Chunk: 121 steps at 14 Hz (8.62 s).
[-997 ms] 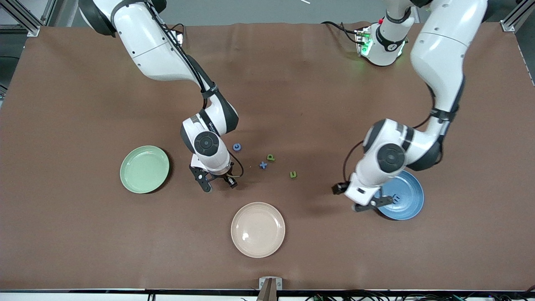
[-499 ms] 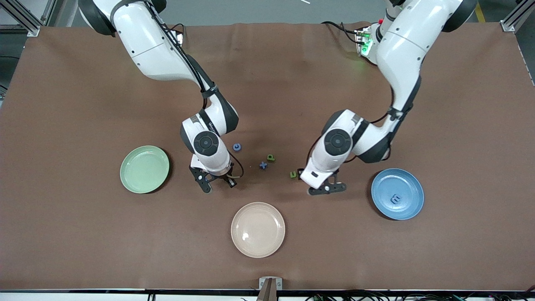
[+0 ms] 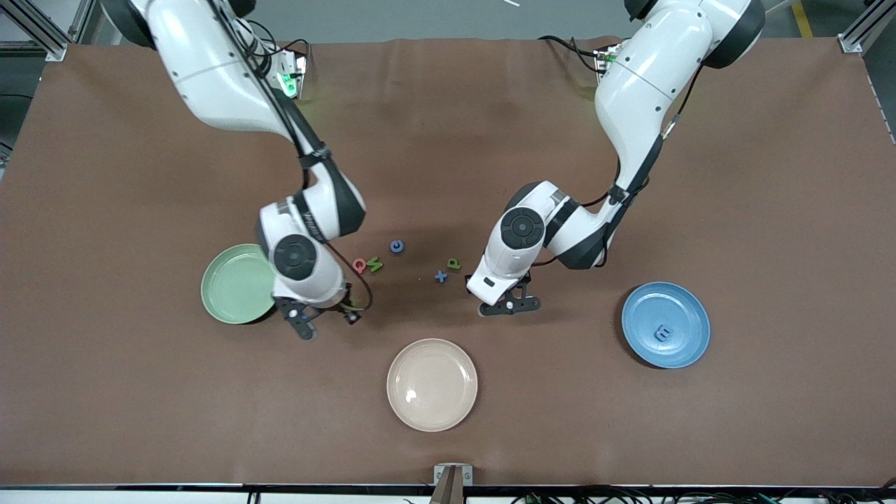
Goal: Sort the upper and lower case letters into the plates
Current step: 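Place the B with the right gripper while the left gripper grasps the n, then place the n with the left gripper while the right gripper returns, then grasp the pink Q with the right gripper while the left gripper returns, then place the Q with the right gripper while the left gripper grasps the d, then place the d with the left gripper while the right gripper grasps the N, then place the N with the right gripper while the left gripper reaches the x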
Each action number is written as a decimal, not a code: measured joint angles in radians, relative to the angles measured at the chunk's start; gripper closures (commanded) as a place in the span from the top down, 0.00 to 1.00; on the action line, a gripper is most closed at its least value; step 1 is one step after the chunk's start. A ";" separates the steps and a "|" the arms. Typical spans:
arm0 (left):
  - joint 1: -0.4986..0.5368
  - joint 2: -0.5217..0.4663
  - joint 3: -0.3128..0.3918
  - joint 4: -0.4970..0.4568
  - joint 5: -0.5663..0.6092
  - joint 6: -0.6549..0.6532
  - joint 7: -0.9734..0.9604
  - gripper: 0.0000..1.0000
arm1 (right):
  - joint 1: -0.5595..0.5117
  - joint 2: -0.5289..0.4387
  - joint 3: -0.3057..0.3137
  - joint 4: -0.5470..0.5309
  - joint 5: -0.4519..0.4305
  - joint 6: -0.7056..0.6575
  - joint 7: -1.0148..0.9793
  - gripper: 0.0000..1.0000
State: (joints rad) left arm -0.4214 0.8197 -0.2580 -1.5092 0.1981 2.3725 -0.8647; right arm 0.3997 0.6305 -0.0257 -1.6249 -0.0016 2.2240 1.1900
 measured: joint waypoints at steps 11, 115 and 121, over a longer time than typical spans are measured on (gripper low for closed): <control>-0.004 0.030 0.011 0.003 0.000 0.037 -0.023 0.07 | -0.256 -0.294 -0.001 -0.564 0.001 0.216 -0.505 0.00; 0.294 -0.135 -0.028 0.084 0.069 -0.357 -0.405 0.02 | 0.123 -0.042 0.059 -0.276 0.058 0.235 0.080 0.71; 0.487 -0.129 -0.026 0.029 0.068 -0.382 0.054 0.14 | 0.124 -0.035 0.055 -0.277 0.055 0.235 0.081 0.39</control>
State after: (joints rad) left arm 0.0659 0.6910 -0.2840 -1.4806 0.2663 1.9909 -0.8105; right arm 0.5238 0.5957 0.0288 -1.9015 0.0536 2.4587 1.2706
